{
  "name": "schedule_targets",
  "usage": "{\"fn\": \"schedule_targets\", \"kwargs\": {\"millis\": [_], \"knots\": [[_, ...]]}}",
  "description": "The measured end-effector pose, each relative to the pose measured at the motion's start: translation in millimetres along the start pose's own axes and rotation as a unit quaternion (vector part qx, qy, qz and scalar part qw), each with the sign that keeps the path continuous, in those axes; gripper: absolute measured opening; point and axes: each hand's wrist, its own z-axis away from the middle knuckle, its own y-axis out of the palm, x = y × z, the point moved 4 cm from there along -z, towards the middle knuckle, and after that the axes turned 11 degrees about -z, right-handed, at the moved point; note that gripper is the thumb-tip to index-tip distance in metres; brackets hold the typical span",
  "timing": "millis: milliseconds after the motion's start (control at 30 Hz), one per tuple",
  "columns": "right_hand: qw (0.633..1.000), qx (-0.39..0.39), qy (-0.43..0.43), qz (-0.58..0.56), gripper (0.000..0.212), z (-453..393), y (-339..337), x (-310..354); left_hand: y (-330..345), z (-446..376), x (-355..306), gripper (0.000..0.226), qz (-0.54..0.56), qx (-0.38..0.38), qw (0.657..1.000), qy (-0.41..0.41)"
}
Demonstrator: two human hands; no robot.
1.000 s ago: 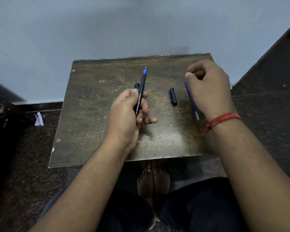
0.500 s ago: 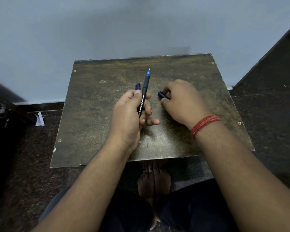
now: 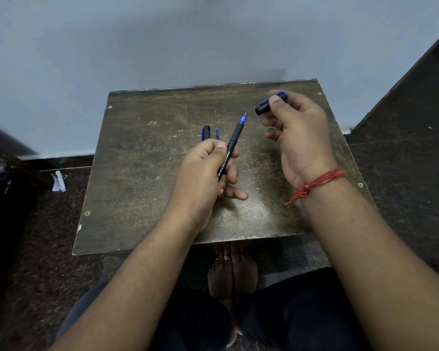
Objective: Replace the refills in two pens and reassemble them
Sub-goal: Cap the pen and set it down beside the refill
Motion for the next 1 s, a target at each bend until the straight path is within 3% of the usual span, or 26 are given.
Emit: {"fn": "schedule_targets", "kwargs": {"millis": [367, 633, 1000], "knots": [[0.996, 0.065, 0.009, 0.066, 0.013, 7.4, 10.2, 0.3, 3.3, 3.1, -1.8, 0.026, -0.016, 0.017, 1.000, -0.001], [0.972, 0.177, -0.035, 0.148, 0.012, 16.2, 26.0, -2.8, -2.4, 0.5, -0.7, 0.025, 0.029, -0.013, 0.999, 0.003], [0.978, 0.162, -0.043, 0.124, 0.008, 27.9, 47.6, -6.4, -10.1, 2.7, 3.2, 0.029, 0.057, -0.052, 0.996, 0.032]]}}
